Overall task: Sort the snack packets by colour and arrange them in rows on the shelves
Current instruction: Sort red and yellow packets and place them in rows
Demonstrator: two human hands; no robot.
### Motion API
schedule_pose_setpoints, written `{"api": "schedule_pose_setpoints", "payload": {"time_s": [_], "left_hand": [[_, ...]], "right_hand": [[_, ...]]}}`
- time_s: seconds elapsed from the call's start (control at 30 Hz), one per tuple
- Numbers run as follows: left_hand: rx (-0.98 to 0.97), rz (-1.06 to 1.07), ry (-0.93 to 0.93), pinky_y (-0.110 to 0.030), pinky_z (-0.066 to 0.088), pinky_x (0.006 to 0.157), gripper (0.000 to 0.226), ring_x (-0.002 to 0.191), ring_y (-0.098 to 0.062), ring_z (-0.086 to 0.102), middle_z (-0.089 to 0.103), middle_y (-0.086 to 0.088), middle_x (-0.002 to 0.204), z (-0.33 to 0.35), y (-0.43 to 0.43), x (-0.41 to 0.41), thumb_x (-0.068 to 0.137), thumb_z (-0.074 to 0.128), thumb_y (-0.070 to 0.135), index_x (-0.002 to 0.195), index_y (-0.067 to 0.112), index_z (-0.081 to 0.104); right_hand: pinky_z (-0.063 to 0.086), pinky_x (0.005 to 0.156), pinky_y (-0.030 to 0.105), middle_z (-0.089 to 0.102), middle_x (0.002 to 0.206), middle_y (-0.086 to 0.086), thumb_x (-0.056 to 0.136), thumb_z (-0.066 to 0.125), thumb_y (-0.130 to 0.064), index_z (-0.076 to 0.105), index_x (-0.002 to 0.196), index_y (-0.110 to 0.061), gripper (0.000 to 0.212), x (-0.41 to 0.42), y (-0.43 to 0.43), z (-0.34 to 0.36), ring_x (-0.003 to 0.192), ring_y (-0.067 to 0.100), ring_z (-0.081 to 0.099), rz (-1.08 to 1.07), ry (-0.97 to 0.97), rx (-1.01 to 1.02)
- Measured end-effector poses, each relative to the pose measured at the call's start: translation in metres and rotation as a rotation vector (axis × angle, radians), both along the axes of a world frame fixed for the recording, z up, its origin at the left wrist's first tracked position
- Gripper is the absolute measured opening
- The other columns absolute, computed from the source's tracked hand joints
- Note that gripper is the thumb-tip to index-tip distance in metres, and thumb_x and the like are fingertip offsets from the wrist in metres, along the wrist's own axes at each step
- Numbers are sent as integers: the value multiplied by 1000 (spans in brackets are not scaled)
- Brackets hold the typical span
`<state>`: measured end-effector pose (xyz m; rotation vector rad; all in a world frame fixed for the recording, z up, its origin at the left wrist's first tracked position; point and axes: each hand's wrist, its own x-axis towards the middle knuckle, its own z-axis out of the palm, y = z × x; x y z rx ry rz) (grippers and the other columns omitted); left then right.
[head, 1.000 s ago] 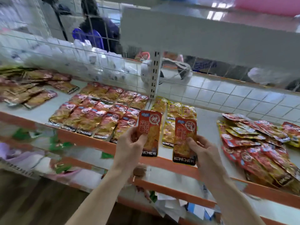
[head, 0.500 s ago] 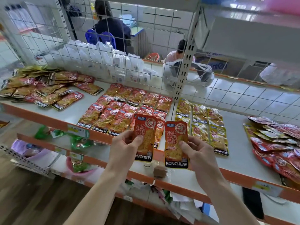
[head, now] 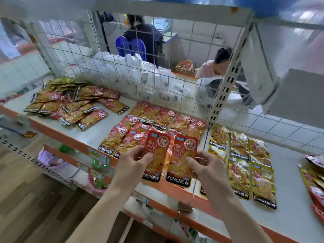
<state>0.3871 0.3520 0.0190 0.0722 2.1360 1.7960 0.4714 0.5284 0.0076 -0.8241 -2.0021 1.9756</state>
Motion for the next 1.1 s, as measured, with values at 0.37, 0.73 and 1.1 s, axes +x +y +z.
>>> {"api": "schedule_pose_setpoints", "payload": {"time_s": [0.37, 0.73, 1.1], "left_hand": [[4, 86, 47, -33, 57, 78, 8, 86, -21, 72, 75, 0, 84, -9, -36, -81, 95, 65, 18, 92, 19, 73], [-3, -71, 44, -44, 55, 90, 17, 91, -19, 70, 74, 5, 88, -37, -76, -245, 103, 54, 21, 95, 25, 69], [-26, -470, 83, -56, 51, 88, 19, 94, -31, 65, 70, -4, 94, -55, -41, -333, 103, 43, 25, 97, 21, 61]], "right_hand": [[54, 79, 41, 73, 85, 0, 87, 75, -20, 72, 98, -19, 12, -86, -21, -10, 85, 23, 68, 39, -6, 76], [56, 82, 32, 73, 89, -5, 87, 74, -19, 70, 92, -26, 10, -213, -79, -18, 92, 17, 70, -118, -39, 174], [51, 86, 29, 66, 90, -15, 89, 72, -29, 62, 85, -33, 12, -259, -117, -18, 90, 5, 63, -354, -240, 313]]}}
